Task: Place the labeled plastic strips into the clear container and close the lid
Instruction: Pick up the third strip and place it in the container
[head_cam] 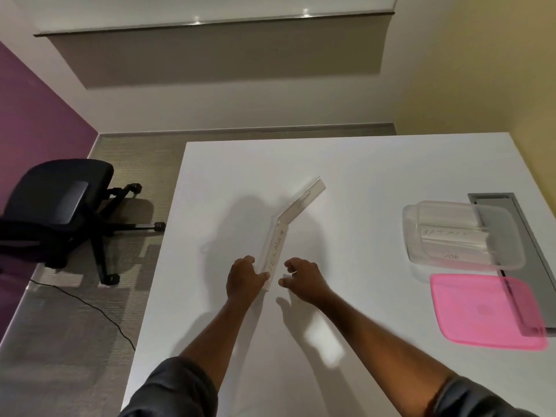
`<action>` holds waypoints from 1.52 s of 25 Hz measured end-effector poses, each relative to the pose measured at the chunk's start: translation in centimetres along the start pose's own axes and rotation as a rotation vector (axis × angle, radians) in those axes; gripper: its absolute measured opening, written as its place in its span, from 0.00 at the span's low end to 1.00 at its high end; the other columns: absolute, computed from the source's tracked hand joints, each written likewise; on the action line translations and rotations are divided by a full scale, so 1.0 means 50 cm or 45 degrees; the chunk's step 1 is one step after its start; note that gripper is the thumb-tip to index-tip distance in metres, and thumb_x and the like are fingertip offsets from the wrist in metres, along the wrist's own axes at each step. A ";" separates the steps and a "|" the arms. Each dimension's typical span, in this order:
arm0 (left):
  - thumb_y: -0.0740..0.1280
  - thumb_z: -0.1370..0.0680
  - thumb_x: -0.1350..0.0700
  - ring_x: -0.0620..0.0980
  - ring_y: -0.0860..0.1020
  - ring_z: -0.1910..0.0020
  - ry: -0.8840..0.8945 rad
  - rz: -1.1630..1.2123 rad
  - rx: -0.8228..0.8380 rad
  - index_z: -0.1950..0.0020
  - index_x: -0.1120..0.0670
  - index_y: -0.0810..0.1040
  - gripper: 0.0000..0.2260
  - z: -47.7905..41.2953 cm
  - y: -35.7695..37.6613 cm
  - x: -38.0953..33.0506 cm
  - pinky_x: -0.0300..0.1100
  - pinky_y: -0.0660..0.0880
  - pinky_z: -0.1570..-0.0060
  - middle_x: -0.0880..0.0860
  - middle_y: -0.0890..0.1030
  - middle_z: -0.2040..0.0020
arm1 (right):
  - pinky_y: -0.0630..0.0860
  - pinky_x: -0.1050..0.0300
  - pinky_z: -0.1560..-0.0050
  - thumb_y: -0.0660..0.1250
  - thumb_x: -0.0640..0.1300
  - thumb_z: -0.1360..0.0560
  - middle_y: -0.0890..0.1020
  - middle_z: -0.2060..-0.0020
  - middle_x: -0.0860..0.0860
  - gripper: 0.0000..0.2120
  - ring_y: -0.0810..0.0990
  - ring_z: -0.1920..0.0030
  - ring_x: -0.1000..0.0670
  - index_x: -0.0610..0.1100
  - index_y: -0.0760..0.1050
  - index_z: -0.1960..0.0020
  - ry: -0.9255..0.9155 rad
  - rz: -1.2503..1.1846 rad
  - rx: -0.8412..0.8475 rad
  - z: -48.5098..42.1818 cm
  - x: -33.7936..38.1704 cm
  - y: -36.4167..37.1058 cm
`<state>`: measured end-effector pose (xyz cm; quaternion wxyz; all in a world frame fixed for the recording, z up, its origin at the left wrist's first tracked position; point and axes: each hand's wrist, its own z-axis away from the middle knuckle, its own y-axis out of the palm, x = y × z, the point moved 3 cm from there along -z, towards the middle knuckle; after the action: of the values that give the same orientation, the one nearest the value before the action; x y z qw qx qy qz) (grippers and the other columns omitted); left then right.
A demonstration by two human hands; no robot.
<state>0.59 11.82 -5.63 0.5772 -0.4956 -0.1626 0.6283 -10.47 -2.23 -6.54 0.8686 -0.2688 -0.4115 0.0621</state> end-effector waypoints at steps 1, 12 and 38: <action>0.79 0.22 0.50 0.62 0.84 0.36 0.016 -0.006 0.013 0.29 0.60 0.77 0.26 -0.001 0.004 0.007 0.54 0.85 0.42 0.60 0.82 0.32 | 0.80 0.56 0.40 0.77 0.47 0.25 0.82 0.35 0.47 0.27 0.82 0.40 0.48 0.41 0.76 0.29 0.007 0.008 0.000 -0.003 0.003 0.009; 0.74 0.19 0.51 0.62 0.88 0.43 0.125 0.077 0.115 0.42 0.60 0.83 0.12 -0.011 -0.006 0.047 0.48 0.87 0.45 0.57 0.85 0.32 | 0.83 0.57 0.46 0.77 0.46 0.24 0.85 0.44 0.46 0.26 0.85 0.48 0.48 0.40 0.74 0.31 0.143 -0.132 -0.040 -0.030 0.019 0.044; 0.83 0.29 0.45 0.51 0.82 0.41 0.153 0.576 0.317 0.25 0.46 0.75 0.35 -0.013 -0.088 0.104 0.30 0.81 0.53 0.47 0.83 0.37 | 0.83 0.57 0.60 0.73 0.33 0.22 0.88 0.47 0.39 0.10 0.89 0.58 0.42 0.29 0.80 0.43 0.447 -1.086 0.006 -0.027 0.099 0.067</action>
<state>4.43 17.45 -4.76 0.4872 -0.4808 0.0654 0.7261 -5.86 1.68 -5.62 0.8738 -0.0800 -0.3318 -0.3465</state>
